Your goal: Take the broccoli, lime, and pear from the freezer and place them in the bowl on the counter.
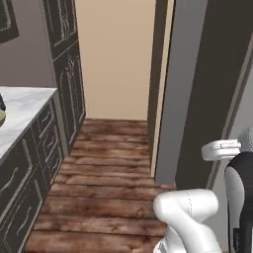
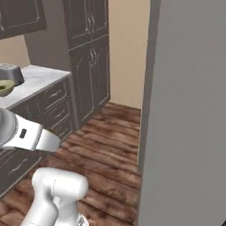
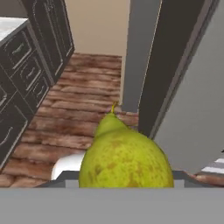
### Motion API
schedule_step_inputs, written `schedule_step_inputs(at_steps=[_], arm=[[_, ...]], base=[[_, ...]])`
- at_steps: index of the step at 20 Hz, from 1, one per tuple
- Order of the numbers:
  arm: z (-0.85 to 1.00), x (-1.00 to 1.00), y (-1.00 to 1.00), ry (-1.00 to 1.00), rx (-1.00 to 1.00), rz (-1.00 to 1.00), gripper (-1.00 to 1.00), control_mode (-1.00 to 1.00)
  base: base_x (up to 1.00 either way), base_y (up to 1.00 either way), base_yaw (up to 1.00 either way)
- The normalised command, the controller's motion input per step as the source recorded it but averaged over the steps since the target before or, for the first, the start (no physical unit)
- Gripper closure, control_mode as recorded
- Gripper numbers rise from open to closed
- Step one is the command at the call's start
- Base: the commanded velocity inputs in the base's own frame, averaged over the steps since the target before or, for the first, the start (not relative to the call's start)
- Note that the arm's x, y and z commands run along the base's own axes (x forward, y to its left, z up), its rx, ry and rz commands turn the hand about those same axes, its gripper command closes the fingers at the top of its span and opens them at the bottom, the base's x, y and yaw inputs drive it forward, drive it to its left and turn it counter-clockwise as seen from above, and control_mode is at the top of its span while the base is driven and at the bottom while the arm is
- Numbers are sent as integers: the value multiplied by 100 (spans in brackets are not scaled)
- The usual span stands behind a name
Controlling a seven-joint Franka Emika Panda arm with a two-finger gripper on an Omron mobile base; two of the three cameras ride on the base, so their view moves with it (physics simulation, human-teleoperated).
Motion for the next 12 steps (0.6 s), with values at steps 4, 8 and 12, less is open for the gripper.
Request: schedule_step_inputs(at_steps=[4, 8, 12], arm=[[0, 0, 0, 0, 0, 0, 100, 100], [0, 0, 0, 0, 0, 0, 100, 100], [0, 0, 0, 0, 0, 0, 100, 100]], base=[[23, 97, 63], [89, 62, 49], [100, 29, 41]])
